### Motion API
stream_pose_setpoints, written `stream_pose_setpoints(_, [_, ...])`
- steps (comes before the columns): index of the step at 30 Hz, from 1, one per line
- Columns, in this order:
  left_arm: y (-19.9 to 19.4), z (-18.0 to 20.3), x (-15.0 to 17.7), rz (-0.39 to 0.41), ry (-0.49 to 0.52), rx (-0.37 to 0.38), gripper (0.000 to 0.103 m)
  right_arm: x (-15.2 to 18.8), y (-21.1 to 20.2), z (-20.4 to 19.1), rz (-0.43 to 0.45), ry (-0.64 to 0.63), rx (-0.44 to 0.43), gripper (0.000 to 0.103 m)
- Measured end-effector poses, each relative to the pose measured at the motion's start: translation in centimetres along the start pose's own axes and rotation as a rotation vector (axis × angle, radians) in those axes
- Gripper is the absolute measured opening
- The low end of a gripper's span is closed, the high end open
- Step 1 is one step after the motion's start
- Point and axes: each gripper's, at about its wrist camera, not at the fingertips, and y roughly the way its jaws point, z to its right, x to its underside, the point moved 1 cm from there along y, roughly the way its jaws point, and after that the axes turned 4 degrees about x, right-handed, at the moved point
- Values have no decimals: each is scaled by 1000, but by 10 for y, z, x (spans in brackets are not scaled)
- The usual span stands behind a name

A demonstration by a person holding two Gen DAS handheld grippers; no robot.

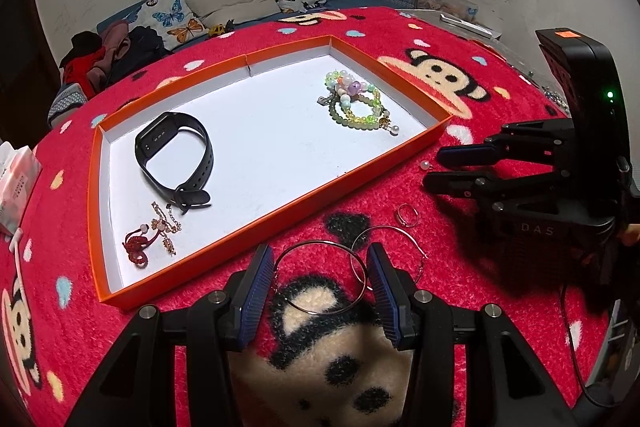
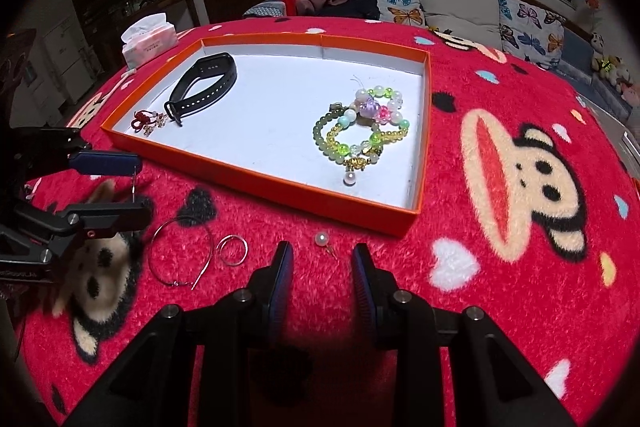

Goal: Organize jewelry
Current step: 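Grasp the large silver hoop earring with the left gripper while the right gripper picks up another pearl earring, then lower the hoop into the box with the left gripper while the right gripper releases the pearl earring there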

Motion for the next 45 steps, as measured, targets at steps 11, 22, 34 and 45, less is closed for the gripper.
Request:
stream_pose_setpoints(11, [1,-4,0,-1,-6,-7,51,-5,6,-4,19,-47,10,30])
stream_pose_setpoints(22, [-3,-8,2,3,-13,-14,51,-5,4,-9,29,-84,18,10])
stream_pose_setpoints(34, [-34,-27,-11,57,-45,-43,51,-18,-28,-10,100,-54,-40,10])
stream_pose_setpoints(45, [-11,-57,-61,58,-78,-63,51,-48,-5,6,118,-3,-11,10])
